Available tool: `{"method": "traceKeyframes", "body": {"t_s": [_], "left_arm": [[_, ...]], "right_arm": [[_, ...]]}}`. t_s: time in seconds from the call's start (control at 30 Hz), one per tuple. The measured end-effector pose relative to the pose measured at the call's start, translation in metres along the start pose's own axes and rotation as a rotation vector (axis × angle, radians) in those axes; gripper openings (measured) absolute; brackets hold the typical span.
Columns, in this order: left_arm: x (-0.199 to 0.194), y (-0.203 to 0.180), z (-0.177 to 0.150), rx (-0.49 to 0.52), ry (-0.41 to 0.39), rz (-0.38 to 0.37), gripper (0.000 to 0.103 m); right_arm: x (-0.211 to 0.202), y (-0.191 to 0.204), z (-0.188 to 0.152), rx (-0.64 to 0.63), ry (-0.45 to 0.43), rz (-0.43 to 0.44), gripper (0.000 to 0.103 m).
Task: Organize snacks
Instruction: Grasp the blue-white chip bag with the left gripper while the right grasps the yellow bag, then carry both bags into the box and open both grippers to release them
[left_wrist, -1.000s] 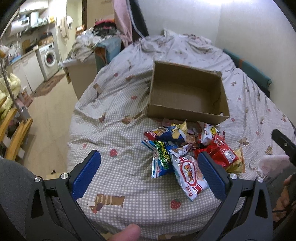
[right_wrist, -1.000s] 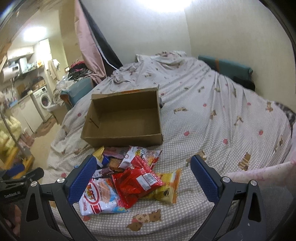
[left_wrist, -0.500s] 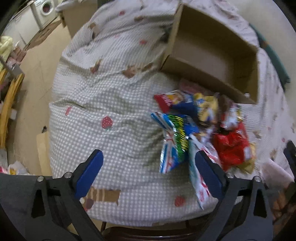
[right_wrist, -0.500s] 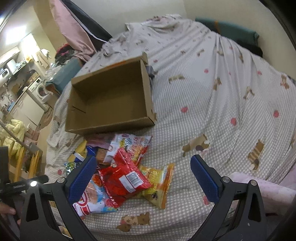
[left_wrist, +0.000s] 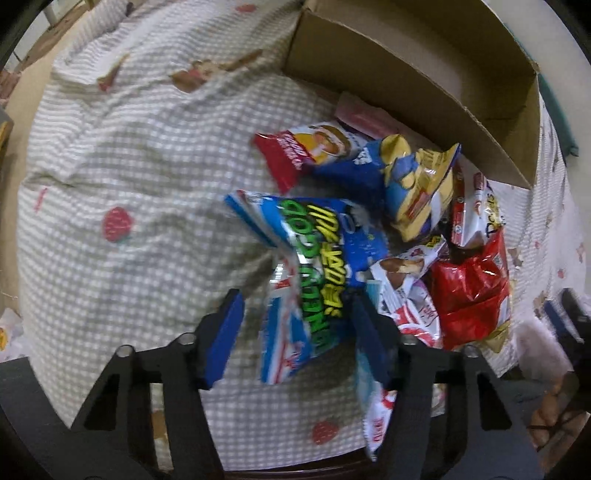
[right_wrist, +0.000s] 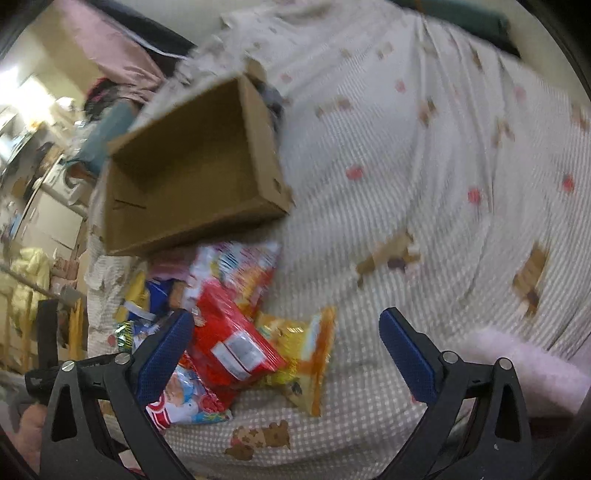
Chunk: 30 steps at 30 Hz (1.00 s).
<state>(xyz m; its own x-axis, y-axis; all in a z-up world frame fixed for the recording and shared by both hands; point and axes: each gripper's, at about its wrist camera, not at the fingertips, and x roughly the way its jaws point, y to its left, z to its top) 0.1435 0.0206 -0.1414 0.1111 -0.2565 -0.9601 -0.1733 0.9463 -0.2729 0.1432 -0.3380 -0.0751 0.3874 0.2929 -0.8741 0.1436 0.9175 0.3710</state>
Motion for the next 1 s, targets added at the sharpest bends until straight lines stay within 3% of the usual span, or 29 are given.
{"method": "traceKeyframes", "body": {"t_s": [0.07,0.2,0.3,0.43,0.47,0.57,0.63,1.0], "left_arm": [[0.003,0.001,0.000,-0.016,0.012,-0.031,0.045],[0.006,-0.003,-0.002,0.001,0.024,-0.041,0.034],[-0.001,-0.014,-0.007,0.058,0.016,-0.005,0.028],[-0.005,-0.015,-0.014,0.061,0.006,-0.016,0.024],[-0.010,-0.012,-0.016,0.063,0.002,-0.018,0.024],[-0.022,-0.005,-0.025,0.061,-0.012,-0.012,0.024],[-0.030,-0.001,-0.029,0.060,-0.024,-0.005,0.024],[-0.094,0.016,-0.025,0.035,-0.174,0.041,0.023]], "right_arm": [[0.012,-0.010,-0.002,0.048,0.060,0.012,0.076],[0.035,-0.035,-0.010,0.173,0.161,0.030,0.059],[0.042,-0.037,-0.013,0.187,0.192,0.032,0.055],[0.055,-0.026,-0.021,0.161,0.243,0.075,0.049],[0.056,-0.024,-0.022,0.149,0.247,0.076,0.036],[0.052,-0.019,-0.023,0.116,0.229,0.087,0.017],[0.040,-0.015,-0.024,0.086,0.185,0.096,0.013],[-0.037,-0.011,-0.010,-0.007,-0.022,0.035,0.008]]}}
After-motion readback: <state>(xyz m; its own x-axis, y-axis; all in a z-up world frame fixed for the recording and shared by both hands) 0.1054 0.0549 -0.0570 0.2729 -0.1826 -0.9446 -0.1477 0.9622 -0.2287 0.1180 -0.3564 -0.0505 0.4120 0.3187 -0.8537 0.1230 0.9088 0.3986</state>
